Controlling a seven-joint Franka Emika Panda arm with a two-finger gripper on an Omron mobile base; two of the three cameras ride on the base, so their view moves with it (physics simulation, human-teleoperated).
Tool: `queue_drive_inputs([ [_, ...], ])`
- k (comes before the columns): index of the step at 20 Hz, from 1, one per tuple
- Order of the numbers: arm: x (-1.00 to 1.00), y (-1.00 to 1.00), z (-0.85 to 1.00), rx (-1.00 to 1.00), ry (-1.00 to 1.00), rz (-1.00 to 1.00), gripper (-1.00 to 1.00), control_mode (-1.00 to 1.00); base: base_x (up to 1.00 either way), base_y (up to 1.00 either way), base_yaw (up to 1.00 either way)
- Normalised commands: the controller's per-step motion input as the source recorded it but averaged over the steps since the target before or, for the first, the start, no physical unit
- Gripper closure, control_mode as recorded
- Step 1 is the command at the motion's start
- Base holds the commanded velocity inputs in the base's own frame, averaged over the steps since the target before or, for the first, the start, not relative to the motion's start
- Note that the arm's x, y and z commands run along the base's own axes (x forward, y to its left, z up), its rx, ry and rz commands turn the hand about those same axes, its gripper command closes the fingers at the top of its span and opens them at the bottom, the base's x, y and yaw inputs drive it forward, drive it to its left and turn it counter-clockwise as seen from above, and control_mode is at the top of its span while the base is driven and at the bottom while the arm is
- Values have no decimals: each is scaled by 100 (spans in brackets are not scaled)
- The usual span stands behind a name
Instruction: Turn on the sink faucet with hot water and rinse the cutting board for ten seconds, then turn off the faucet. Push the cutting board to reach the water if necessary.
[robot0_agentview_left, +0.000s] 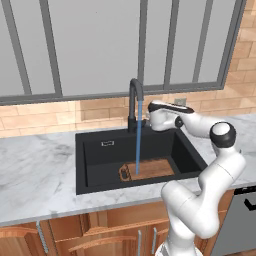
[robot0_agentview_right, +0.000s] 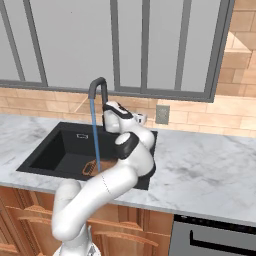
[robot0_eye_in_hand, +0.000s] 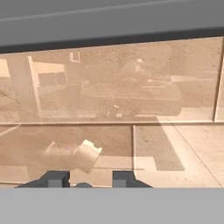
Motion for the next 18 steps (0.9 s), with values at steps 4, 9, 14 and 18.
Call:
queue_drive_inputs([
  [4,-21,-54,-16,0,6,0,100,-100,0,0,0],
  [9,-38,-51,-20,0,7,0,100,-100,0,0,0],
  [14,-42,-50,-27,0,7,0,100,-100,0,0,0],
  [18,-34,-40,-22,0,4,0,100,-100,0,0,0],
])
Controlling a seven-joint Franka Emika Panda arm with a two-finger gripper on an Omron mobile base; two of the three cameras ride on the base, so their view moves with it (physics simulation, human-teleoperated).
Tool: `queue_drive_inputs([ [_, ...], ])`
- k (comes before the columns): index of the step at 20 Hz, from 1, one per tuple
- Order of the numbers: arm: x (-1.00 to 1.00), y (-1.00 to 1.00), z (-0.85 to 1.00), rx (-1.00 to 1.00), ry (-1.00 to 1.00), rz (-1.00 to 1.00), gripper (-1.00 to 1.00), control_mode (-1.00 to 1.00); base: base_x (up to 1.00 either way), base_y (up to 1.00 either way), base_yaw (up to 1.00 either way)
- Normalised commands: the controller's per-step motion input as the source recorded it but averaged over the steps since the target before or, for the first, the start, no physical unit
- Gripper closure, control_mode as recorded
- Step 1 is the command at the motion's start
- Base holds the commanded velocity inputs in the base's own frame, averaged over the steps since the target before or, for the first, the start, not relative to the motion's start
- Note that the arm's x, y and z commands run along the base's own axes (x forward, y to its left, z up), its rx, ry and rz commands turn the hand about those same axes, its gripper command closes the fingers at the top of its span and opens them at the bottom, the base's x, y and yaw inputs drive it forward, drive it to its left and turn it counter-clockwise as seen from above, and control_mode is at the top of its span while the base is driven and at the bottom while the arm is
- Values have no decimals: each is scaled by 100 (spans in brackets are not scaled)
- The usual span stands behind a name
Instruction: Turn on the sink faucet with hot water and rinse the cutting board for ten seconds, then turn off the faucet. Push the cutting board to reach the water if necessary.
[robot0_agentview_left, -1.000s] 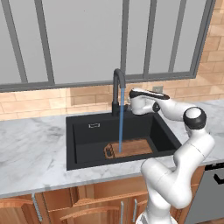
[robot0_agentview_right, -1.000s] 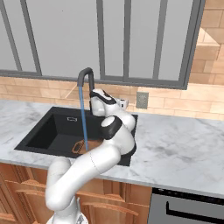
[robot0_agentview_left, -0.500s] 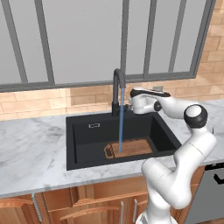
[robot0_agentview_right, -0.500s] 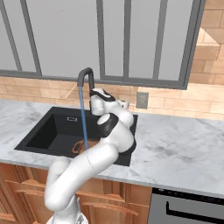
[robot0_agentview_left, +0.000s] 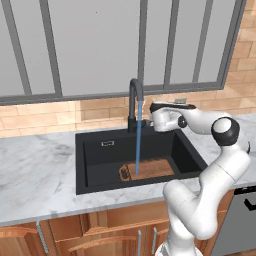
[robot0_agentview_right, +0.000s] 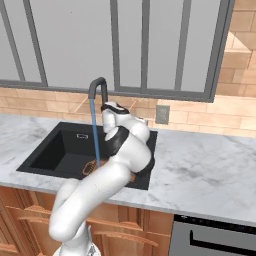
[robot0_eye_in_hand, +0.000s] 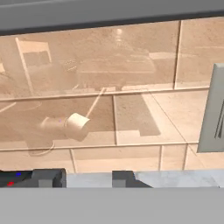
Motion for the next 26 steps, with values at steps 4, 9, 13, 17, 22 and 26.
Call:
queue_drive_inputs([
  [4,-2,-8,0,0,0,0,100,-100,0,0,0],
  [9,-4,-8,6,0,0,0,100,-100,0,0,0],
  [13,-19,-24,23,0,0,0,100,-100,0,0,0],
  [17,-38,-28,31,0,0,0,100,-100,0,0,0],
  [22,-40,-25,7,0,1,0,100,-100,0,0,0],
  [26,-9,-40,0,0,10,2,100,-100,0,0,0],
])
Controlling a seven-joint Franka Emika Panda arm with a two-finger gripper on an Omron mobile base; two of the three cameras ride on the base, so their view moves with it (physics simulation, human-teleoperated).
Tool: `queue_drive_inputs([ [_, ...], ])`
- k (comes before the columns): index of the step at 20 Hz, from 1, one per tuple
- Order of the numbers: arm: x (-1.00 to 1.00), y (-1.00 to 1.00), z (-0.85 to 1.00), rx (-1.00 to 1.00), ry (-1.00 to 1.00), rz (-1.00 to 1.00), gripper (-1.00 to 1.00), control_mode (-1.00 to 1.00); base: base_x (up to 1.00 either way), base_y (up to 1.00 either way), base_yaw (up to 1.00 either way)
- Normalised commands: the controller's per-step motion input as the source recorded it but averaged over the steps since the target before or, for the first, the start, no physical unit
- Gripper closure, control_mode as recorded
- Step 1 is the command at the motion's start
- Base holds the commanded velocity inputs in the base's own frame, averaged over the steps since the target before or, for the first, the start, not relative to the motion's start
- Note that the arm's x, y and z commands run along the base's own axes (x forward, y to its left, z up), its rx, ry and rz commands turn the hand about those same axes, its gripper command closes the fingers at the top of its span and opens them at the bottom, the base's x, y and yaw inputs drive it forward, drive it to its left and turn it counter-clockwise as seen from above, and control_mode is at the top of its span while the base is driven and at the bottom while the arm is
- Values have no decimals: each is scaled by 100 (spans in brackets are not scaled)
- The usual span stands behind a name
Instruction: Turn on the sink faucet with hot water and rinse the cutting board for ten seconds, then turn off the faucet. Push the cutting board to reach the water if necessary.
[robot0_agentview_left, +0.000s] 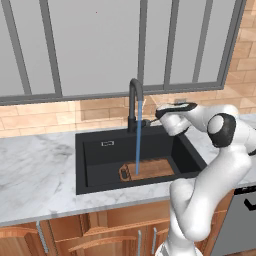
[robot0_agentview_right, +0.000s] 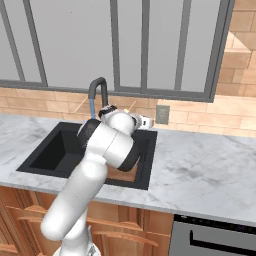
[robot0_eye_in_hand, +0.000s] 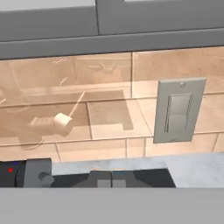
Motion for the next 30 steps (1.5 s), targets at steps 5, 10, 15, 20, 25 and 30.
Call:
queue_drive_inputs([
  [5,0,-9,-8,0,8,1,100,-100,0,0,0],
  [10,0,24,-15,0,5,0,100,-100,0,0,0],
  [15,0,28,-17,0,6,0,100,-100,0,0,0],
  [20,0,30,-24,0,6,0,100,-100,0,0,0],
  [25,0,15,-15,0,3,0,100,-100,0,0,0],
  [30,0,0,0,0,1,0,100,-100,0,0,0],
])
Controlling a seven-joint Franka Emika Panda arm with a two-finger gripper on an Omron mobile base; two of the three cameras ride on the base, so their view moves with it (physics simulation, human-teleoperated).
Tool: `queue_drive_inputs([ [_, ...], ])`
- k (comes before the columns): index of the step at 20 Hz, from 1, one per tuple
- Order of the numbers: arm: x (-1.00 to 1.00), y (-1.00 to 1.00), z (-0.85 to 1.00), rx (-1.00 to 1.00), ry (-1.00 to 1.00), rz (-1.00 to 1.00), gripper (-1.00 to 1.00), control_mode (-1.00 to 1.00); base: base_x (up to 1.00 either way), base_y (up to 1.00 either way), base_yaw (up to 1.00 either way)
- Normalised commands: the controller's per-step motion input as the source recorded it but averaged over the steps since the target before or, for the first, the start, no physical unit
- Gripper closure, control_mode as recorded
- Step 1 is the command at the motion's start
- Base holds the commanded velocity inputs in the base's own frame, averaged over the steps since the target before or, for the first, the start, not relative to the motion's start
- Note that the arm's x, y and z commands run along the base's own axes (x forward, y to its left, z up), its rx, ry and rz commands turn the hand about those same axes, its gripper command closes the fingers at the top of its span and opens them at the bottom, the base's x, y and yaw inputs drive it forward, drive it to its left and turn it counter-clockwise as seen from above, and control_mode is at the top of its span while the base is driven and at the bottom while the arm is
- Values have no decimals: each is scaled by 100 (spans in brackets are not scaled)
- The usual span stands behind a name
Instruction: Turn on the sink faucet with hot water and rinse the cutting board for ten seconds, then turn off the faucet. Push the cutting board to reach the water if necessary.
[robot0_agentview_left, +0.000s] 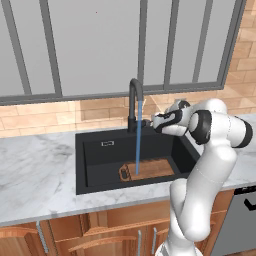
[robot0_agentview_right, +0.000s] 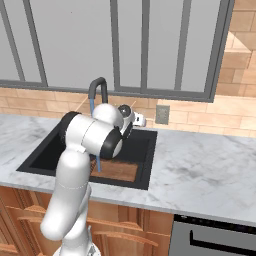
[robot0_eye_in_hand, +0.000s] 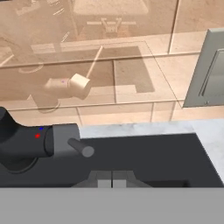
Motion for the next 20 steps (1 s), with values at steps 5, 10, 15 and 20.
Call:
queue_drive_inputs([
  [5,0,0,0,0,0,0,100,-100,0,0,0],
  [10,0,0,0,0,0,0,100,-100,0,0,0],
  [15,0,0,0,0,0,0,100,-100,0,0,0],
  [20,0,0,0,0,0,0,100,-100,0,0,0],
])
